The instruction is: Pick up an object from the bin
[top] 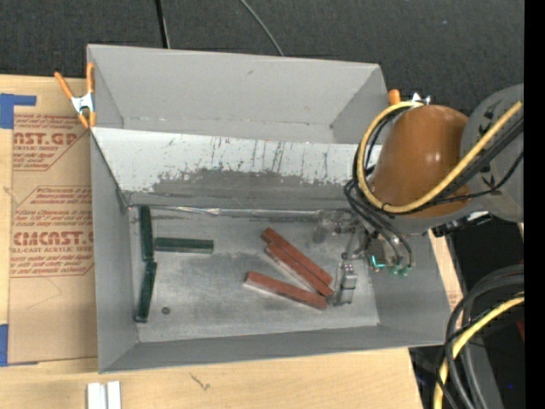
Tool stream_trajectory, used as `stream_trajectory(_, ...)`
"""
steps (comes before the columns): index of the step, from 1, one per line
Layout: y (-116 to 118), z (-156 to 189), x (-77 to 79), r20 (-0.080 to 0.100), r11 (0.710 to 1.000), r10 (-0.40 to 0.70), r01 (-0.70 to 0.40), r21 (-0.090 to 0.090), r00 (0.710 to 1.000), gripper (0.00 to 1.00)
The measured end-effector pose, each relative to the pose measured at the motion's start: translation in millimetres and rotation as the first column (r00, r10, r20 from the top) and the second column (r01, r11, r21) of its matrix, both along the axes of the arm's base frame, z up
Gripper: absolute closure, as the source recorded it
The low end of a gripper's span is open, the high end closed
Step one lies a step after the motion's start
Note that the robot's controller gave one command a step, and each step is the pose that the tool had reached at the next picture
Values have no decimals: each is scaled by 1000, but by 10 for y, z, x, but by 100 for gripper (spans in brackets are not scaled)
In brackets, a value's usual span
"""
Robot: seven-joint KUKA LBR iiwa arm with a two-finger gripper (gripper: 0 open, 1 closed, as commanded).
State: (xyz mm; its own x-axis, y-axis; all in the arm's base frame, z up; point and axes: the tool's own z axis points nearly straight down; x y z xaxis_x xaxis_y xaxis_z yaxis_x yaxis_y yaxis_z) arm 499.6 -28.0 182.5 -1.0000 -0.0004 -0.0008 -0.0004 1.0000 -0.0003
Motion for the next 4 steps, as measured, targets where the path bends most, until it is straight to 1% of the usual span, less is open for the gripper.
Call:
stream_trajectory(1,-6,-435,35,9,1000,9,-9,-1,1000,0)
stream_trajectory(2,-32,-1112,186,2,988,-154,154,2,988,100)
stream_trajectory(3,-34,-1127,173,-2,988,-154,154,1,988,0)
stream_trajectory(4,-38,-1109,194,6,988,-155,155,1,988,100)
